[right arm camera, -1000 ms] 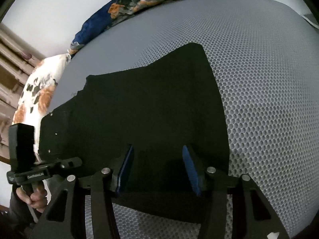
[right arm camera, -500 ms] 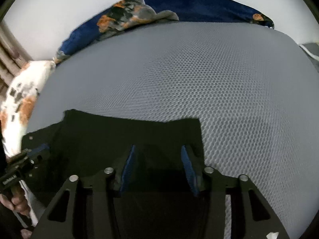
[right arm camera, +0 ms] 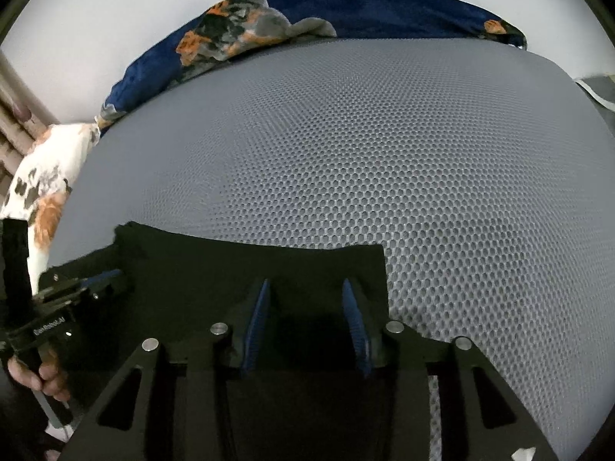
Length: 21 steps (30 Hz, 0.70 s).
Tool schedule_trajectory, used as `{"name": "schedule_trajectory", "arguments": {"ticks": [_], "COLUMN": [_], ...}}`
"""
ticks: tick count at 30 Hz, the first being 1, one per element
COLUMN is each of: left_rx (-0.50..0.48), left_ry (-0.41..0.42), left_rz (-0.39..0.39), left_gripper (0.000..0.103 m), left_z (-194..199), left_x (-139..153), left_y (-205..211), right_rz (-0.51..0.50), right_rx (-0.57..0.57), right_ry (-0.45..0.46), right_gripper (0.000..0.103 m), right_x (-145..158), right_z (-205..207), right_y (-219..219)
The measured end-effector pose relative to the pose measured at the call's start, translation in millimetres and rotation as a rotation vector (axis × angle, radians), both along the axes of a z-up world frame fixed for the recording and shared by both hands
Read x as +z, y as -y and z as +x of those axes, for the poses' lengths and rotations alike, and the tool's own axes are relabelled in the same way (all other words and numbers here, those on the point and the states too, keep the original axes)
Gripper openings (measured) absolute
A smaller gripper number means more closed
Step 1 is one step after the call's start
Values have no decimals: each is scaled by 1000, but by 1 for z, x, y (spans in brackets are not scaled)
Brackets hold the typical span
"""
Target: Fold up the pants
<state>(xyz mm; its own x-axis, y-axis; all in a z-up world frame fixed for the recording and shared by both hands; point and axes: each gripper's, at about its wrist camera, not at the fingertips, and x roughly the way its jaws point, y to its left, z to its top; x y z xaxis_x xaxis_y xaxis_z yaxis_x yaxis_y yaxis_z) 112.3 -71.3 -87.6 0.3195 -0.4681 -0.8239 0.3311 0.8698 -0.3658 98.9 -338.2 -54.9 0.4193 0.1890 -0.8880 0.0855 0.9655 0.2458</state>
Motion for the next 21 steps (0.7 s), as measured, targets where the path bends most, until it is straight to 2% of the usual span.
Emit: {"name": "schedule_trajectory", "arguments": {"ticks": [4, 8, 15, 21], "left_rx": [24, 62, 190, 315], "left_ry": [7, 21, 62, 64], "left_rz": [-18, -16, -5, 37], "left_gripper": [19, 36, 44, 48], "left_z": [-16, -36, -75, -94], "left_x": [16, 34, 64, 67], "left_y": [-18, -49, -134, -205], "right_rz": [74, 93, 150, 172], "right_rx": [9, 67, 198, 329], "right_ry": [39, 23, -80, -146], "right_gripper": [39, 39, 39, 39], "right_x": [19, 27, 7, -10], "right_z": [-21, -44, -77, -87], "right_y": [-5, -25, -84, -150]}}
